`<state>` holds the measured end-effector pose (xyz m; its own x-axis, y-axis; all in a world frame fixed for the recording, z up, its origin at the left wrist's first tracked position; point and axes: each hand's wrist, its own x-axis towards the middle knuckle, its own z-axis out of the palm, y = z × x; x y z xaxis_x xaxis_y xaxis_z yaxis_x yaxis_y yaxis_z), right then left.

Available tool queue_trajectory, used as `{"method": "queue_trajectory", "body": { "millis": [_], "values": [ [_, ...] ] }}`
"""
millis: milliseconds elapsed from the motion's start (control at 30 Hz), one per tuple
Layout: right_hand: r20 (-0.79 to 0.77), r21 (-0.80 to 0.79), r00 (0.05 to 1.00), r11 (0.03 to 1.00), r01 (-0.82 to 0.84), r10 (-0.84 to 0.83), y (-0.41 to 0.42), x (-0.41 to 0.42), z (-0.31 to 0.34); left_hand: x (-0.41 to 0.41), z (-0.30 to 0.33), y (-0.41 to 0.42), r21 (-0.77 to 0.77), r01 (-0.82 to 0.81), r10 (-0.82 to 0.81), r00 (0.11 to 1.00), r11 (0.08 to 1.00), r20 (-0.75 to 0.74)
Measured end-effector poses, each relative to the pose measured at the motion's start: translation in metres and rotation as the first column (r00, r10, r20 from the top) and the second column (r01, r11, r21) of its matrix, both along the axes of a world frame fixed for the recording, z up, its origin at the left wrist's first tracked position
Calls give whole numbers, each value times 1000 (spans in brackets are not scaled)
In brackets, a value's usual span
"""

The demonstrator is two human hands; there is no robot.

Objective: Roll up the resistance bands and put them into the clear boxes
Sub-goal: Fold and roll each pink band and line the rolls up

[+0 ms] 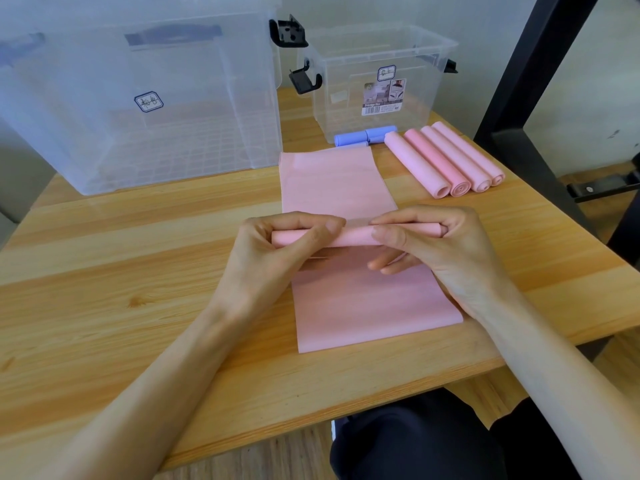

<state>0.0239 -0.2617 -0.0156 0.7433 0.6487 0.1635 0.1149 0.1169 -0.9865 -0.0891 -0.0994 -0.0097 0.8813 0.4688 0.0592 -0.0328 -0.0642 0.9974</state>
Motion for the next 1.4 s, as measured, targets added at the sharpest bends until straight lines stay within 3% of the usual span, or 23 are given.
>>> {"method": "queue_trajectory", "body": {
  "millis": [167, 433, 1167, 1400],
  "values": [
    [-63, -30, 998, 1000, 7, -9, 0, 1, -1, -1, -1, 0, 70, 10, -12, 999, 997, 30],
    [5, 12, 1000, 1000, -22, 22, 0, 1, 0, 2, 1, -1, -35, -21, 20, 1000, 999, -14],
    [-15, -1, 999, 1000, 30, -30, 0, 0, 0, 1, -2, -1, 15, 22, -22, 1000, 1000, 21],
    [24, -6, 997, 997, -76, 76, -1, 1, -2, 0, 2, 0, -37, -42, 41, 999, 998, -11]
  ]
}}
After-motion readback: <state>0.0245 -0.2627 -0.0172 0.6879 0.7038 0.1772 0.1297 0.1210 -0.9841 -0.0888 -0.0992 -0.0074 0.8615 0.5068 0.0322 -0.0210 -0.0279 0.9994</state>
